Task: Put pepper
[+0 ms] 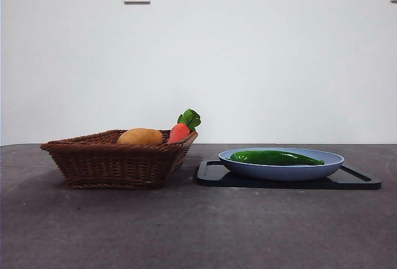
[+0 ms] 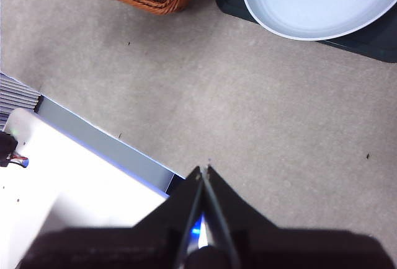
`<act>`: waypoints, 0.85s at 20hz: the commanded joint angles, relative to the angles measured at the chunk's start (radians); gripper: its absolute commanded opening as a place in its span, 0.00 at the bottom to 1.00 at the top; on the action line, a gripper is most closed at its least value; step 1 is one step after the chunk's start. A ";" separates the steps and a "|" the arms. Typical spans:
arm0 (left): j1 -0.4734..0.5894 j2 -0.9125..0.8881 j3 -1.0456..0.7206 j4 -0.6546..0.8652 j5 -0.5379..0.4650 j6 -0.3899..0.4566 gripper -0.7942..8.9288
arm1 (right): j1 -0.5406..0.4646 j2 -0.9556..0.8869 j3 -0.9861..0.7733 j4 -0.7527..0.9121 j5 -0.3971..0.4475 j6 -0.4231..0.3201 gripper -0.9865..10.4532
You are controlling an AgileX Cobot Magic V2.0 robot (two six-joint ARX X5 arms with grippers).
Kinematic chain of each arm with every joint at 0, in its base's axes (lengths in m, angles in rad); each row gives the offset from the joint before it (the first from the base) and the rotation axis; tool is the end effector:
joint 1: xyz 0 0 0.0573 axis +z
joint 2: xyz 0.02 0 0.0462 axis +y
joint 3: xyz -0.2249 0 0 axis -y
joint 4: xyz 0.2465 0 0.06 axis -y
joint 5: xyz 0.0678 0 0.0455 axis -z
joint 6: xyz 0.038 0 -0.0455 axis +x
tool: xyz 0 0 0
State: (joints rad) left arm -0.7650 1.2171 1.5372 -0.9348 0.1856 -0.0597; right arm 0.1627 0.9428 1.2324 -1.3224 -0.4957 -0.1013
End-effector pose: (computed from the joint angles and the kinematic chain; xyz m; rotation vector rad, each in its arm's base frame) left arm 0.1705 -0.1734 0.3884 0.1287 0.6379 -0.9002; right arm 0.1538 0.0436 0.3265 0.0851 1.0030 0.6489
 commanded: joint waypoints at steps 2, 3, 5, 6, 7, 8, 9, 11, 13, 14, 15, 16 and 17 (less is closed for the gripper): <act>-0.006 0.009 0.023 0.048 0.002 0.011 0.09 | 0.002 0.006 0.018 0.008 0.000 0.003 0.10; -0.001 0.009 0.023 0.069 -0.014 0.011 0.09 | 0.002 0.006 0.018 0.008 0.000 0.003 0.10; 0.019 -0.002 0.023 0.097 -0.087 0.117 0.09 | 0.002 0.006 0.018 0.008 0.000 0.003 0.10; 0.039 -0.013 0.021 0.136 -0.154 0.126 0.09 | 0.002 0.006 0.018 0.008 0.000 0.003 0.10; 0.067 -0.025 0.021 0.185 -0.211 0.134 0.09 | 0.002 0.006 0.018 0.008 0.000 0.003 0.10; 0.103 -0.045 0.019 0.227 -0.235 0.155 0.09 | 0.002 0.006 0.018 0.008 0.000 0.003 0.10; 0.146 -0.071 0.012 0.266 -0.237 0.175 0.09 | 0.002 0.006 0.018 0.008 0.000 0.003 0.10; 0.243 -0.145 -0.048 0.373 -0.231 0.190 0.09 | 0.002 0.006 0.018 0.008 0.000 0.003 0.10; 0.353 -0.251 -0.182 0.519 -0.230 0.188 0.09 | 0.002 0.006 0.018 0.008 0.000 0.003 0.10; 0.415 -0.320 -0.285 0.615 -0.229 0.186 0.09 | 0.002 0.006 0.018 0.008 0.000 0.003 0.10; 0.461 -0.380 -0.377 0.694 -0.229 0.184 0.09 | 0.002 0.006 0.018 0.008 0.000 0.003 0.10; 0.518 -0.455 -0.494 0.789 -0.230 0.184 0.09 | 0.002 0.006 0.018 0.008 0.000 0.003 0.10; 0.565 -0.517 -0.591 0.858 -0.230 0.184 0.09 | 0.002 0.006 0.018 0.008 0.000 0.003 0.10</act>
State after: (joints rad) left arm -0.2012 0.7040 0.9668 -0.0986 -0.0444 0.1127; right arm 0.1627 0.9428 1.2324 -1.3212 -0.4953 -0.1013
